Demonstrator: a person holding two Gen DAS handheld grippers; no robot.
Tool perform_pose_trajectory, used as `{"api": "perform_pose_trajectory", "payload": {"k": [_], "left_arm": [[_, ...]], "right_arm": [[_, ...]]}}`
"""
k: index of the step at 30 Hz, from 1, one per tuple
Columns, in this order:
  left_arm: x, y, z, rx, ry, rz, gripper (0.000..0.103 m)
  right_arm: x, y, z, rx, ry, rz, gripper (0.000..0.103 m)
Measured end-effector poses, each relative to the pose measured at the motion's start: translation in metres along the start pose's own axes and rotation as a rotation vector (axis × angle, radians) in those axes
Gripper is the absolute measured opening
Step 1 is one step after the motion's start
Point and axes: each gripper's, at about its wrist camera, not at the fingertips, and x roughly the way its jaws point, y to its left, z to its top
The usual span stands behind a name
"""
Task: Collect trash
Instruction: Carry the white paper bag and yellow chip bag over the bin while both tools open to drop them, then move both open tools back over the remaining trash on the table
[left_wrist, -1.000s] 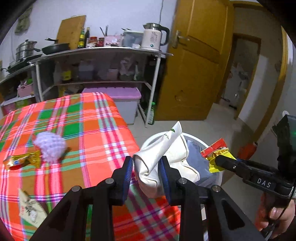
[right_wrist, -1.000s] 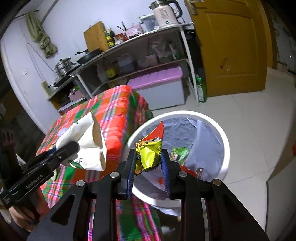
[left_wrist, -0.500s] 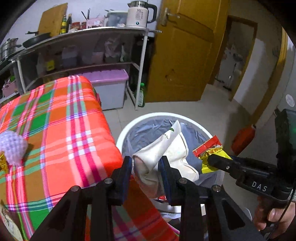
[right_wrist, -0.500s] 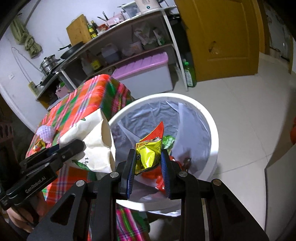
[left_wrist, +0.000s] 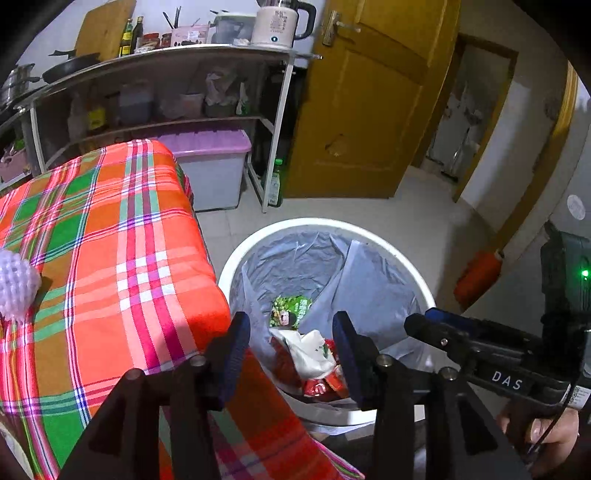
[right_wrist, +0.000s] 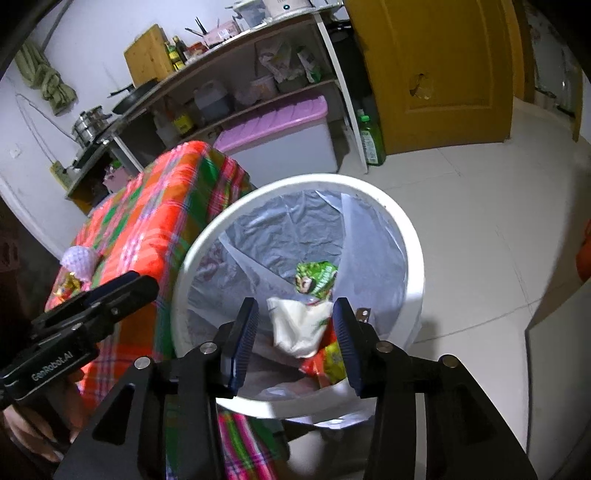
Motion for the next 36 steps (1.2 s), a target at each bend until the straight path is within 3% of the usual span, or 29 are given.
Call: {"api": "perform_pose_trajectory", "payload": {"k": [16,30,36], "left_arm": [[-0.103,0.018,-0.023,-0.04,-0.188,0.072,0.046],[-0.163,0.07,-0.061,-0.126,-0.246,0.185,0.046],[-0.182,0.1,-0.081,-0.18,-0.263,0.237,0.053]], "right_arm": [[-0.063,0.066,-0.009,-0.117,-0.134,0.111,0.043],[-0.067,0.134,-0.028,-0.245,-0.123,0.205,0.043],[-0.061,0.157,-0.035,-0.292,-0.101,0.236,0.043]]}}
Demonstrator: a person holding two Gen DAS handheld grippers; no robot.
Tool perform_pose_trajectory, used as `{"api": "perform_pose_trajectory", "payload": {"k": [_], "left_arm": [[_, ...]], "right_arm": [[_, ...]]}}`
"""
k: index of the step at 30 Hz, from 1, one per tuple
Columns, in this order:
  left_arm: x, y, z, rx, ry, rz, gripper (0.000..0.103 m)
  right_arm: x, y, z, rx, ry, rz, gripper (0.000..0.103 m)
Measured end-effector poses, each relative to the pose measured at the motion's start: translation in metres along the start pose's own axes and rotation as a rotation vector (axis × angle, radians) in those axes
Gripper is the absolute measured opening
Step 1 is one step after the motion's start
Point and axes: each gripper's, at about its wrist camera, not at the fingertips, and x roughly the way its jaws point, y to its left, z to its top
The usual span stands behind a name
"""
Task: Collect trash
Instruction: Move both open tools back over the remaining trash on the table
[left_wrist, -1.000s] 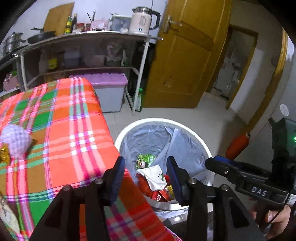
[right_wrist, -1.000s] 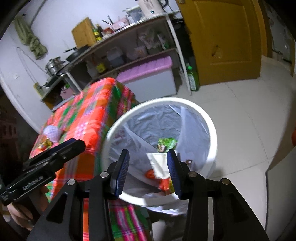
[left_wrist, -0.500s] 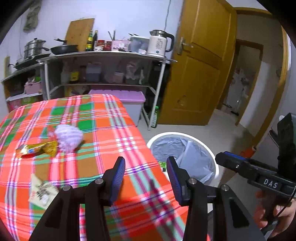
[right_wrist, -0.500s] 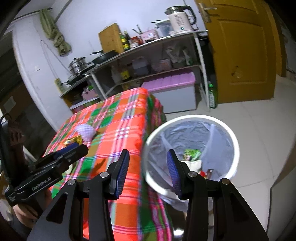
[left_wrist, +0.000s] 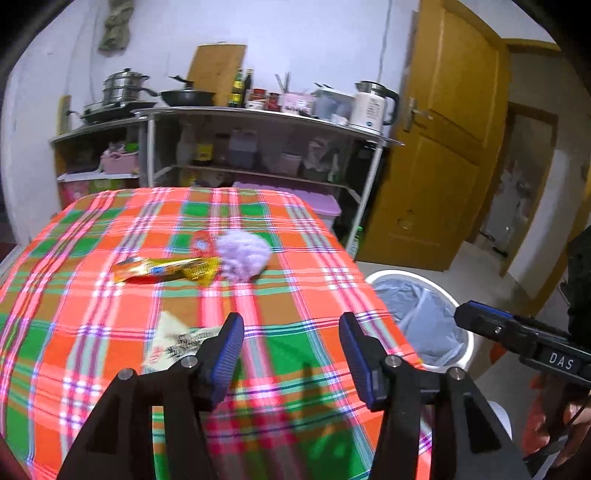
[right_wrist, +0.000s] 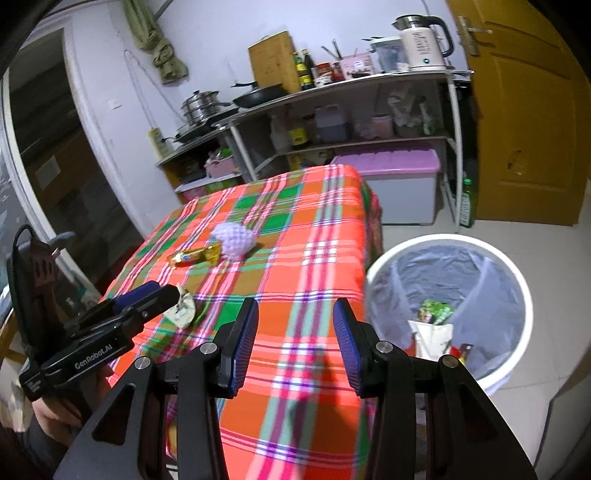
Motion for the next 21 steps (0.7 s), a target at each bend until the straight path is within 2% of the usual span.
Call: {"api": "perform_pose_trajectory", "payload": {"k": [11,21], "left_arm": [[0.003,0.059,-0.013,-0.08,0.038,0.103,0.064],[0.039,0.07,-0.018,-0.088,0.118,0.104,0.067]], "right_arm": [[0.019,0.025,0.001,-0.036,0.025,0.041,0.043],[0.03,0.042,0.005,-0.086,0.035,0.059,0.043]]}}
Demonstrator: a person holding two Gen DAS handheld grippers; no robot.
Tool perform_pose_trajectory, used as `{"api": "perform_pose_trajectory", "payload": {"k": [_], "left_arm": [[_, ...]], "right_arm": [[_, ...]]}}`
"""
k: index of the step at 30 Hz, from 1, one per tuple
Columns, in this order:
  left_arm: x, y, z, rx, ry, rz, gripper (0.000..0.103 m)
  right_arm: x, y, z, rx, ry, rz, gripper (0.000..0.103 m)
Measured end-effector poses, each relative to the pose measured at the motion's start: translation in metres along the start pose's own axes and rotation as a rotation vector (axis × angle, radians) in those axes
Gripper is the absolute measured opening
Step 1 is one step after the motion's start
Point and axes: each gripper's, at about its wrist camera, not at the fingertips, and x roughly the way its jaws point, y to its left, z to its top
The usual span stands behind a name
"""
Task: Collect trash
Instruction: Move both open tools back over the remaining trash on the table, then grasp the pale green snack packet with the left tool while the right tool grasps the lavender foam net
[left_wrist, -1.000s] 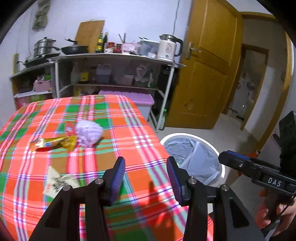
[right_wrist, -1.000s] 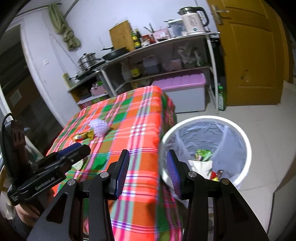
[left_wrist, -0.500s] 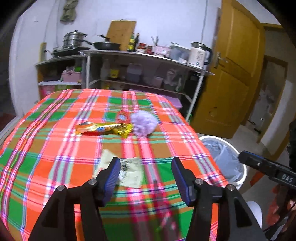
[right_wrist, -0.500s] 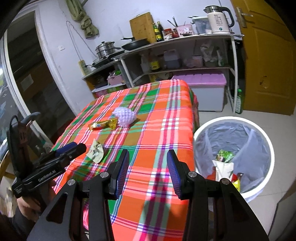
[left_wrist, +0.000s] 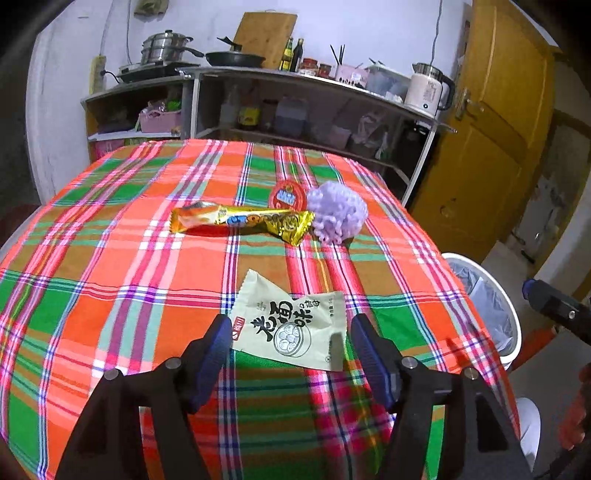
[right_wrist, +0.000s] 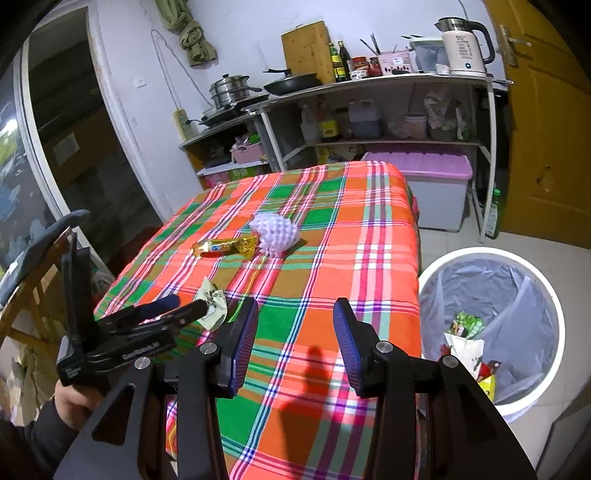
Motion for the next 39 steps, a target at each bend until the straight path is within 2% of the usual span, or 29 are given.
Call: {"api": "perform_pose_trajectory", "payload": {"k": [4,13,19,21,22,23,24,26,29,39], "left_arm": [[0.01,-0.001,0.003,0.012,0.013,0.005,0.073],[0.036,-0.005,0.01,0.021,0.085,0.051,0.075],[0.04,-0.01,0.009,0.058,0.098,0.094,0.077],[0.038,-0.01,0.009,0.059,0.09,0.071,0.068],[0.037,-0.01,0.009,0.066,0.084,0.061,0.06],[0.036,-0.012,0.008,0.076,0.081,0.065,0.047],[0.035,-0.013,0.008,0.082,0.078,0.074,0.043],[0.034,-0.013,0.009,0.083,0.073,0.068,0.023],[0.031,-0.009,0.009,0.066,0.064,0.049,0.002],[0.007,0.002,0.019,0.043,-0.037,0.004,0.002]], "right_arm": [[0.009,0.002,0.001,-0.008,0.014,-0.001,0.043],[0.029,0.001,0.006,-0.013,0.033,0.007,0.043],[0.043,0.003,0.008,-0.021,0.053,0.014,0.043],[0.049,0.003,0.01,-0.026,0.059,0.015,0.043],[0.051,0.003,0.011,-0.027,0.062,0.018,0.043],[0.053,0.003,0.011,-0.029,0.063,0.019,0.043],[0.055,0.003,0.012,-0.032,0.065,0.018,0.043],[0.06,0.003,0.014,-0.035,0.069,0.019,0.043],[0.066,0.004,0.016,-0.034,0.074,0.022,0.043],[0.094,0.015,0.037,-0.077,0.082,0.021,0.043]]}}
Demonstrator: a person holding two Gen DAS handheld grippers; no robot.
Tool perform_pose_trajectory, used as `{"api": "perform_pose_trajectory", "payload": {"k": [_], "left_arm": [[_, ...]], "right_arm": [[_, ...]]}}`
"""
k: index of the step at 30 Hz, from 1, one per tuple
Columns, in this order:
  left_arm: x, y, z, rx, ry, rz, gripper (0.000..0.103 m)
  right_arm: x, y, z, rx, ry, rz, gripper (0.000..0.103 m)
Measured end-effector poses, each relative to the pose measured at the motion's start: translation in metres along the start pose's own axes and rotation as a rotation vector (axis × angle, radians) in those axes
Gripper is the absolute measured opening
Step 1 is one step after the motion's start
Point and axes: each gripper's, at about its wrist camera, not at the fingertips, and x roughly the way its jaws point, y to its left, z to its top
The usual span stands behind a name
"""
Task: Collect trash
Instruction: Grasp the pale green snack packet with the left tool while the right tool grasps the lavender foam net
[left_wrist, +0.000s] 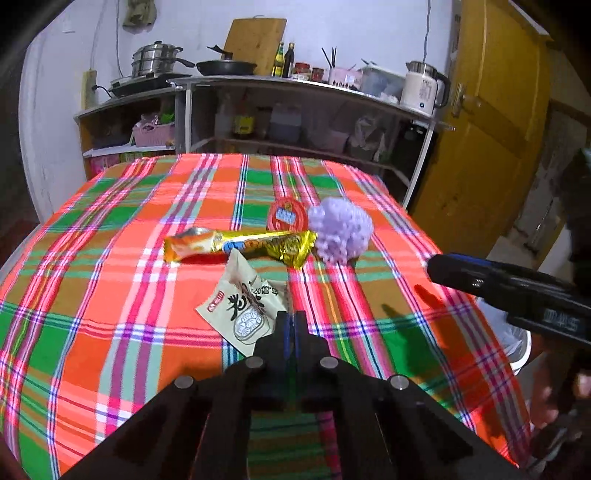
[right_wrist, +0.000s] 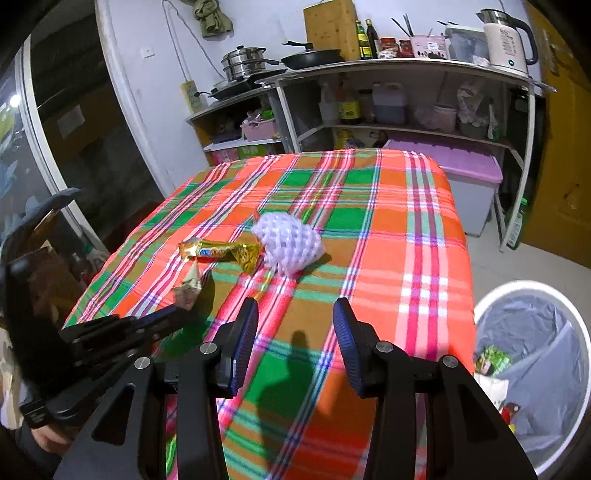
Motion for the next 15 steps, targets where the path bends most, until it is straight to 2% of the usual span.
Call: {"api": "perform_pose_trajectory", "payload": {"k": [10,15], "left_arm": [[-0.001,0.016,0.006,-0.045,-0.019,-0.057,0.002],[-0.002,0.02,0.008,-0.053,-0.027,-0.076,0.002]], "right_arm": [[0.048,0.004,0.023,-0.03,0.045,-0.025,0.043],[0.067,0.003,0.031,-0.006,0.066,-0.014,0.043]]}}
